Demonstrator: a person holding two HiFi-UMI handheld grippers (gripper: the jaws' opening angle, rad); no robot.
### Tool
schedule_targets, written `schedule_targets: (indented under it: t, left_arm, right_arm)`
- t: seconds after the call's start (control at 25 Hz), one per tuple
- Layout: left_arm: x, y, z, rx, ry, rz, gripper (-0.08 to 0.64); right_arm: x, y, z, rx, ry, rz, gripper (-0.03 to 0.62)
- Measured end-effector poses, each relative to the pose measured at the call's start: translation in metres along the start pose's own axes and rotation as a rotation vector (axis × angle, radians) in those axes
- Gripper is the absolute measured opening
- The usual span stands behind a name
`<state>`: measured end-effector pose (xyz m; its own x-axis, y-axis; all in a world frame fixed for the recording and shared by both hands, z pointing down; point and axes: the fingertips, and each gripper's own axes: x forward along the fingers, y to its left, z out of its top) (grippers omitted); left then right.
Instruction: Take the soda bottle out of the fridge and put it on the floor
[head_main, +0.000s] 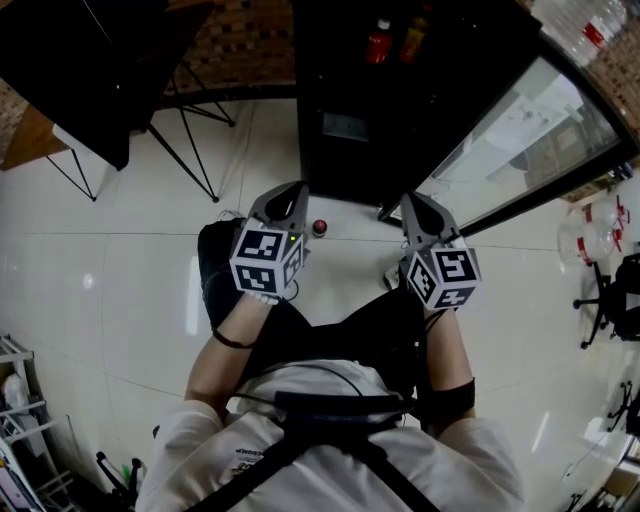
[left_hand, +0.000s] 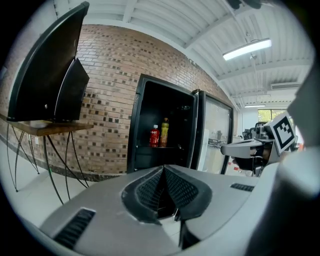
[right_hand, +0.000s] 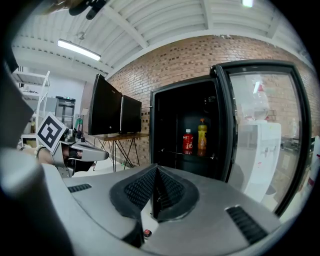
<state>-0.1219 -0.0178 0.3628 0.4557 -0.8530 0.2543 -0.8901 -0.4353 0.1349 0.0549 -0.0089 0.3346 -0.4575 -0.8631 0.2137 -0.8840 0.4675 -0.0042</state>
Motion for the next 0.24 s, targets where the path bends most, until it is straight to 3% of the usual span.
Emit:
schedule_targets:
  t: [0.24]
  left_arm:
    - [0.0013, 0.0033, -0.0094, 0.009, 0.023, 0.01, 0.003]
  right_arm:
    - [-0.0015, -0.0009, -0.0007, 0.003, -0.005, -0.006, 0.011]
